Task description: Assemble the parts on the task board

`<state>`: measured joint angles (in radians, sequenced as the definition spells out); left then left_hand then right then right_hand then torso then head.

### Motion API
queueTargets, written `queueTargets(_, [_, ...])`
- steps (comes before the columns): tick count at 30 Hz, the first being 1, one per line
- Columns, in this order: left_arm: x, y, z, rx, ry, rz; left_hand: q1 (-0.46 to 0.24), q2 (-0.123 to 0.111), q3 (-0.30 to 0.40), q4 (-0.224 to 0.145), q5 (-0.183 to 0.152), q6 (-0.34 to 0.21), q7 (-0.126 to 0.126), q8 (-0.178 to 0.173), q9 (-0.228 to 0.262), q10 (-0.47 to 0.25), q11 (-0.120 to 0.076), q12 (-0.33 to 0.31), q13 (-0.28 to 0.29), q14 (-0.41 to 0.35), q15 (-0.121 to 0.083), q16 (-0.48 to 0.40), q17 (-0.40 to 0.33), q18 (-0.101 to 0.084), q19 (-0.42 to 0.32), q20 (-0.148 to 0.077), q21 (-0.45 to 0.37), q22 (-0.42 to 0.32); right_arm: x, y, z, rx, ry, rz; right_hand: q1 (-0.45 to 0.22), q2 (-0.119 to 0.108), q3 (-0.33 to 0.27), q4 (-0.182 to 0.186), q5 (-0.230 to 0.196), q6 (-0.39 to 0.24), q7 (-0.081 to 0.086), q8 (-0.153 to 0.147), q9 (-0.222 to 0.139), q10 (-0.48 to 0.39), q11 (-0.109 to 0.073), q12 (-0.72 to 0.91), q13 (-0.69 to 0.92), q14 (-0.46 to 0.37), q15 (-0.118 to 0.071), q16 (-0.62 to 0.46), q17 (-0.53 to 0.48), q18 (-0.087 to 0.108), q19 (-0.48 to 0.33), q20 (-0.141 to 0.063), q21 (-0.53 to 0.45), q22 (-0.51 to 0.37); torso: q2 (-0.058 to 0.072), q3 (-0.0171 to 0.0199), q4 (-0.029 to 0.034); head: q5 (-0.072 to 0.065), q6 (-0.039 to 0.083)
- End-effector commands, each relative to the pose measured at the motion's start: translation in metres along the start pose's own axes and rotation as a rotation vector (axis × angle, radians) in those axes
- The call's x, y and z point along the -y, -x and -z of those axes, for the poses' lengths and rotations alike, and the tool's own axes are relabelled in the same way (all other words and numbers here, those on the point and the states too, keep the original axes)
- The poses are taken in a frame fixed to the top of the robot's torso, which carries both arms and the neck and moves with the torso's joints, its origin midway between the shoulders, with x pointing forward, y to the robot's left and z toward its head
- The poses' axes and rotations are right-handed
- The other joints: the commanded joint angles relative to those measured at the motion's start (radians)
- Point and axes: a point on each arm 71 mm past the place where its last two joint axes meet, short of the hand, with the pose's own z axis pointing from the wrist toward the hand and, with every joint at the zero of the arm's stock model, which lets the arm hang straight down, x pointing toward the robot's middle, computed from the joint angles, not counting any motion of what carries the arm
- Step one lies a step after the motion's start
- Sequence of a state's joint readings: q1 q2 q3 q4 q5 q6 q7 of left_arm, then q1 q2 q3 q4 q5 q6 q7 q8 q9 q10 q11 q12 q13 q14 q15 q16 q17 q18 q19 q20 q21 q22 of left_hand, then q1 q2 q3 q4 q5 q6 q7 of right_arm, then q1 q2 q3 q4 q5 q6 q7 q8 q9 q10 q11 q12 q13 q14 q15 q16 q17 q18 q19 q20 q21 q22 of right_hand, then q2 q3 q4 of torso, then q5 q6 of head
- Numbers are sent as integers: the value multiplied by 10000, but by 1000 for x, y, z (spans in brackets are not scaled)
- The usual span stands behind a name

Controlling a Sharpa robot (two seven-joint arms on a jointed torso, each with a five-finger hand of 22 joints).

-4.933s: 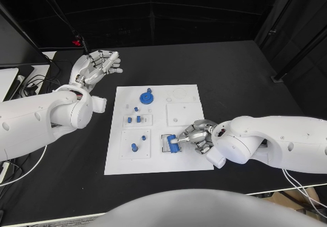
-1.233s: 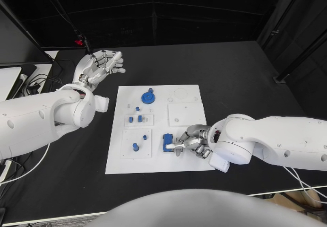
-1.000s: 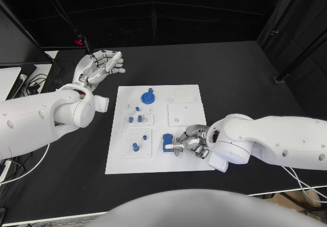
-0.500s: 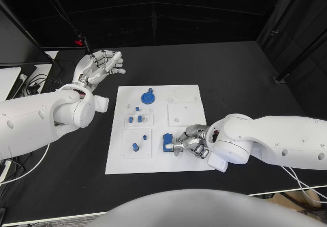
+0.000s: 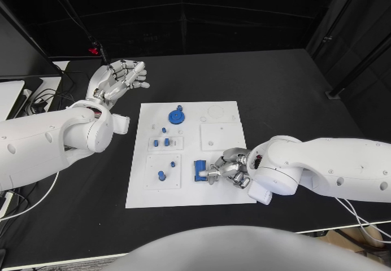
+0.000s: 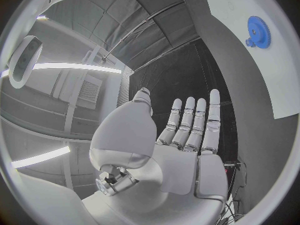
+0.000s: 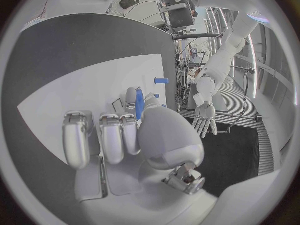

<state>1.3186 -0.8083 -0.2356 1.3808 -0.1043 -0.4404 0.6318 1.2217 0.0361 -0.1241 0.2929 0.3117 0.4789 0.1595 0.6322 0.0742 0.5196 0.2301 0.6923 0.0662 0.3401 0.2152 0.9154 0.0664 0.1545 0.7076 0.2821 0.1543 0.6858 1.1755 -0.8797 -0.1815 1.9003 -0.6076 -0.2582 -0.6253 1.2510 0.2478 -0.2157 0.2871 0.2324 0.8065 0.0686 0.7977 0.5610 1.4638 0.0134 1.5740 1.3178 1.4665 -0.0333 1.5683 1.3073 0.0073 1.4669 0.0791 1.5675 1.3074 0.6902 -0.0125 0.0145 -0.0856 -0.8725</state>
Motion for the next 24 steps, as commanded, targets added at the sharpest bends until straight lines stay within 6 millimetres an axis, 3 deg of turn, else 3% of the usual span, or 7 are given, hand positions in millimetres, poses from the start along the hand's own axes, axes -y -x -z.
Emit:
queueTargets(1, [1, -1, -1, -88, -48, 67, 2, 82, -58, -10, 40, -44, 1092, 59, -11, -69, -32, 27, -10, -16, -62, 36, -8, 9, 73, 4, 36, 8, -1, 1, 0, 101, 65, -144, 206, 158, 93, 15, 89, -30, -6, -61, 15, 1070, -56, -32, 2530, 1043, -85, 25, 2635, -73, 1039, -86, 33, 2634, 10, -3, 3, 0, -2])
queueTargets(6, [1, -1, -1, -94, -45, 71, 3, 85, -65, -10, 39, -47, 1092, 63, -13, -72, -33, 31, -11, -14, -63, 41, -8, 10, 81, 4, 46, 12, -1, 1, 0, 98, 75, -137, 295, 228, 136, 2, 166, -30, -11, -79, 22, 1070, -60, -32, 2530, 1043, -84, 25, 2635, -73, 1039, -85, 33, 2634, 15, 3, 4, -4, -2])
queueTargets(9, [1, -1, -1, -95, -40, 72, 3, 85, -65, -10, 39, -47, 1092, 63, -13, -72, -33, 31, -11, -14, -63, 41, -8, 10, 81, 4, 46, 12, -1, 0, 0, 61, 147, -141, 356, 142, 99, -17, 159, -45, -5, -95, 28, 1070, -56, -32, 2530, 1043, -86, 25, 2635, -73, 1039, -86, 33, 2634, 12, 5, -5, 2, -2])
queueTargets(12, [1, 0, -1, -94, -37, 73, 3, 85, -65, -10, 39, -47, 1092, 63, -13, -72, -33, 31, -11, -14, -63, 41, -8, 10, 81, 4, 46, 12, -2, -1, 2, 21, 293, -251, 426, -41, -9, -18, 70, -64, 10, -123, 41, 1070, -38, -32, 2530, 1043, -90, 25, 2635, -73, 1039, -88, 33, 2634, 11, 7, -7, 7, -2])
queueTargets(17, [0, 1, 0, -80, -18, 67, 3, 85, -65, -10, 39, -47, 1092, 63, -13, -72, -33, 31, -11, -14, -63, 41, -8, 10, 81, 4, 46, 12, 1, 1, 12, 144, 872, -720, 687, -550, -262, -114, -63, -236, 86, -276, 19, 1070, 19, -32, 2530, 1043, -89, 25, 2635, -73, 1039, -88, 33, 2634, 1, 12, -22, 32, -2])
queueTargets(21, [-1, 1, 0, -65, -2, 54, 3, 85, -65, -10, 39, -47, 1092, 63, -13, -72, -33, 31, -11, -14, -63, 41, -8, 10, 81, 4, 46, 12, 4, 7, 25, 603, 1515, -1124, 885, -756, -335, -235, 168, -530, 246, -700, -236, 1070, 140, -32, 2530, 1043, -14, 25, 2635, -73, 1039, -42, 33, 2634, -20, -7, -20, -30, -2])
queueTargets(24, [-1, 2, 0, -40, 9, 35, 3, 87, -68, -10, 39, -48, 1092, 65, -14, -73, -33, 32, -11, -13, -63, 43, -8, 10, 83, 4, 50, 14, 5, 17, 36, 1196, 2141, -1425, 996, -885, -381, -326, 312, -890, 510, -1316, -680, 1070, 376, -32, 2530, 1043, 143, 25, 2635, -73, 1039, 70, 33, 2634, -7, -8, -29, -46, -2])
